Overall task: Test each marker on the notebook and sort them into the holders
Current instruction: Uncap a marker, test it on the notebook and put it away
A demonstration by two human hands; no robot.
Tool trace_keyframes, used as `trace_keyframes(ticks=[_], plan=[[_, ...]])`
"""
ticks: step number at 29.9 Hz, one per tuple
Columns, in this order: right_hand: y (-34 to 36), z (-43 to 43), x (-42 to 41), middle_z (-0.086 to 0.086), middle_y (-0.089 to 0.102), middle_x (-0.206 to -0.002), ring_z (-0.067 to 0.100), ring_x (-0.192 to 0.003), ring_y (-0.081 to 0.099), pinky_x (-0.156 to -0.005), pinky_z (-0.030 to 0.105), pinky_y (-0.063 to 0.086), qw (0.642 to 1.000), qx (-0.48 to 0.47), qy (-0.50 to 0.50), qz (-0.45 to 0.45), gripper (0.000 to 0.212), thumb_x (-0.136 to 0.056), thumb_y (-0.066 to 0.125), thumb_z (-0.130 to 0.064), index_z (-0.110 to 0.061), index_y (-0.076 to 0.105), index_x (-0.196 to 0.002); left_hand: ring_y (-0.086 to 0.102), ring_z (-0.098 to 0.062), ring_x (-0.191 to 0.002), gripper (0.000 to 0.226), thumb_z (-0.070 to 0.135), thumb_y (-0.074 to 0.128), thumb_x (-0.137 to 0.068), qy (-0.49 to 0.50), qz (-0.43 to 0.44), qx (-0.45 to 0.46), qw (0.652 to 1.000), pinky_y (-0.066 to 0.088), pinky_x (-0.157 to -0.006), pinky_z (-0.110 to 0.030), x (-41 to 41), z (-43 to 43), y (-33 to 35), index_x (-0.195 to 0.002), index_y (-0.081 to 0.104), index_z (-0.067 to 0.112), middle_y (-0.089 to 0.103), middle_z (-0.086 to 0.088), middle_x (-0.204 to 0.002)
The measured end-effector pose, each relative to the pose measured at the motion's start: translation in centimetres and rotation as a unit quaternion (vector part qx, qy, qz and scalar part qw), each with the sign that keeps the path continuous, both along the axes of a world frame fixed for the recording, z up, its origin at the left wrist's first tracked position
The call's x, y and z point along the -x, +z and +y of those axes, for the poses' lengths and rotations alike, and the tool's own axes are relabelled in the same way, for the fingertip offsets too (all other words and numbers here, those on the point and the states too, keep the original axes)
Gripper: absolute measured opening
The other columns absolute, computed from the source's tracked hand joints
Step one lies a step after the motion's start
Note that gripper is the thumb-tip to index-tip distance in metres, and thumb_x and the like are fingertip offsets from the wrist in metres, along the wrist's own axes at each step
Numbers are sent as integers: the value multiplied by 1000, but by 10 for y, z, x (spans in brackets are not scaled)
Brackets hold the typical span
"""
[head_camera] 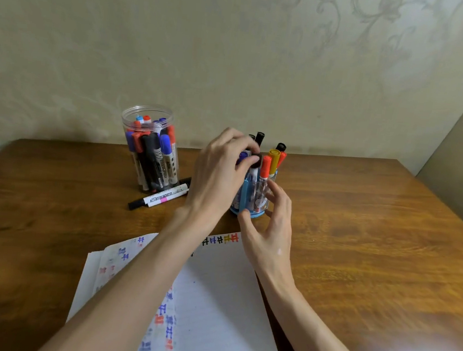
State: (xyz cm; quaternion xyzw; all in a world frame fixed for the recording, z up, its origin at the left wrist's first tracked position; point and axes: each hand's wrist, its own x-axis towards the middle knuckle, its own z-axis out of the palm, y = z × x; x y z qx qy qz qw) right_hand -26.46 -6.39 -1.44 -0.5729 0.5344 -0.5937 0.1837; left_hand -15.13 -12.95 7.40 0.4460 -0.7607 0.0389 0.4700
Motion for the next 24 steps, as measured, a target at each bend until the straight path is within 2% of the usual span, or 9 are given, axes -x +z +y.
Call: trace_keyframes(ticks=[2,4,8,10,13,15,17,21,24], plan=[[0,0,0,-8,48,-144,8,-135,50,-107,20,46,1000,-1,-2,1,69,-91,70,-11,-24,42,-153,56,-15,-98,26,25,78,-89,36,-35,0,999,53,-79,-25,-2,-2,-12,-114,75,22,55,-1,-116],[1,0,-1,-7,49,-144,9,-135,50,-107,21,46,1000,2,-3,1,69,-91,70,-11,-23,42,-153,53,-16,-102,36,24,79,-88,34,-29,-3,999,48,-85,-21,-6,0,-22,-123,73,23,50,-4,-119],[0,0,-1,-8,47,-142,7,-132,51,-106,21,46,1000,-1,-6,5,66,-92,70,-12,-25,43,-151,52,-9,-106,42,20,77,-91,2,51,-12,999,41,-89,-7,-24,8,-35,-131,67,22,48,-3,-121],[1,1,-1,-7,47,-141,-2,-128,50,-102,12,44,1000,-14,-14,5,64,-92,71,-14,-25,44,-149,52,-7,-100,39,18,75,-92,24,91,-28,995,42,-87,-6,-39,12,-43,-130,66,22,51,-2,-121],[2,3,-2,-6,48,-137,-15,-122,46,-93,0,40,1000,-29,-8,9,58,-93,70,-14,-23,47,-146,54,-9,-95,38,12,76,-90,92,111,-76,987,50,-83,-18,-74,18,-64,-126,65,17,55,-2,-116],[2,5,-5,-6,50,-133,-12,-121,48,-90,4,44,999,-32,4,14,55,-93,69,-13,-22,49,-144,58,-15,-100,38,13,78,-88,159,100,-135,973,56,-83,-31,-102,18,-81,-121,63,18,57,-2,-116],[2,6,-9,-4,52,-131,-4,-122,51,-89,4,44,999,-30,16,22,52,-93,69,-11,-21,52,-141,60,-21,-105,34,22,81,-86,227,59,-192,953,55,-86,-38,-125,18,-94,-116,66,22,58,-2,-115],[1,8,-14,2,53,-133,9,-120,55,-82,0,43,998,-42,42,27,46,-94,69,-7,-16,55,-137,57,-25,-113,35,38,80,-87,273,-17,-230,934,48,-92,-39,-142,21,-106,-116,72,22,61,-5,-119],[0,9,-15,2,54,-132,4,-118,56,-82,2,45,997,-46,47,28,42,-94,69,-8,-18,58,-133,56,-24,-111,31,39,78,-88,280,-28,-224,933,50,-89,-39,-141,20,-108,-115,73,23,63,-4,-118]])
